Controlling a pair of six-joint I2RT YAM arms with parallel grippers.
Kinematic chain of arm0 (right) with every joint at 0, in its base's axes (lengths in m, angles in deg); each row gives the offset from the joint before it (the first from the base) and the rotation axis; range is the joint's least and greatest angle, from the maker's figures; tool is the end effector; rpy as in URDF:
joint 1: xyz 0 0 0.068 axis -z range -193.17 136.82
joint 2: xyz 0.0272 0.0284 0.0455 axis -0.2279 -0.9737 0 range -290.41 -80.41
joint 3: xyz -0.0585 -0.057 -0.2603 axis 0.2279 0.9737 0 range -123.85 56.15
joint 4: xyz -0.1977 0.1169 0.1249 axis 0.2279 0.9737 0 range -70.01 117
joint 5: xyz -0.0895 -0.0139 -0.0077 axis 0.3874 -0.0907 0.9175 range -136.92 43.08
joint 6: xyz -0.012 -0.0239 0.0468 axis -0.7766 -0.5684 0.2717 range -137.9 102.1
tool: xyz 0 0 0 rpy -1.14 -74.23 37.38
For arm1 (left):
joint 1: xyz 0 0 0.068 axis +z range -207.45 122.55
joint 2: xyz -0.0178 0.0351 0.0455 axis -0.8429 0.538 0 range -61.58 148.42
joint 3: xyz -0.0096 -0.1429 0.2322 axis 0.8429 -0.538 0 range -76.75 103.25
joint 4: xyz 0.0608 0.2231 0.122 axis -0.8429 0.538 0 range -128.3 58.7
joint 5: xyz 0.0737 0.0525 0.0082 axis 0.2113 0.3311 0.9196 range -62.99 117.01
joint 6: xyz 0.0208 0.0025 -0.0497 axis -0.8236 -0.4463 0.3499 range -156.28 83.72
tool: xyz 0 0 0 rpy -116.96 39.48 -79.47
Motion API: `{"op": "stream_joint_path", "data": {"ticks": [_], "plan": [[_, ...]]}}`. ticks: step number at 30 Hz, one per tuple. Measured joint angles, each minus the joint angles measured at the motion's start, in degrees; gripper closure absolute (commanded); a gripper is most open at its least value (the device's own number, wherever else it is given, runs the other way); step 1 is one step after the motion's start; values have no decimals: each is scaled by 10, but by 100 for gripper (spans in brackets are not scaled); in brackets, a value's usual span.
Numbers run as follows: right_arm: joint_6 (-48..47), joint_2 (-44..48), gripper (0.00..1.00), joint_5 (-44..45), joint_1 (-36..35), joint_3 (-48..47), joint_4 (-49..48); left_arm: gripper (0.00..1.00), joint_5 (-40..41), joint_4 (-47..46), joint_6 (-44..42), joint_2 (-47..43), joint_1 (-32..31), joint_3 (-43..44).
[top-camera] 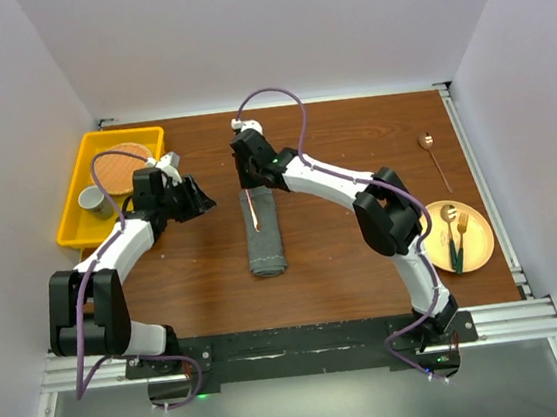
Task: Fold the napkin into a case and place the utensils inside
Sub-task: Insert the fork into the folded napkin.
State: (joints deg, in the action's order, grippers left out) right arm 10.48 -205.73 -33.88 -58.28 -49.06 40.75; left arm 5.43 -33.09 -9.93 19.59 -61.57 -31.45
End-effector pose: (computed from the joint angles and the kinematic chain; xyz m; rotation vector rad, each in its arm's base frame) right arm 0.3626 0.3524 0.2299 -0.2152 2.2865 0.4172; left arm 0.2922 -0.0342 0.2091 -0.2497 2.3139 -0.7035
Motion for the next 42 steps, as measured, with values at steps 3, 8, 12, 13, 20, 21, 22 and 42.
{"op": "stream_joint_path", "data": {"ticks": [3,8,12,13,20,21,22,42], "plan": [[0,0,100,0,-5,12,-5,51,1,0,-2,0,0,0],[2,0,100,0,-12,36,-7,51,4,0,-4,0,0,0],[7,0,100,2,-15,47,-6,51,4,0,-4,-1,1,-1],[8,0,100,3,-16,47,-5,51,4,0,-4,-1,1,-1],[29,3,100,8,-20,53,5,51,4,1,-5,-5,3,-3],[32,3,100,8,-21,54,9,51,4,1,-5,-8,3,-4],[36,5,100,8,-22,55,12,51,4,0,-5,-10,3,-6],[83,21,100,-10,-31,85,55,52,5,2,-10,-20,7,-24]]}}
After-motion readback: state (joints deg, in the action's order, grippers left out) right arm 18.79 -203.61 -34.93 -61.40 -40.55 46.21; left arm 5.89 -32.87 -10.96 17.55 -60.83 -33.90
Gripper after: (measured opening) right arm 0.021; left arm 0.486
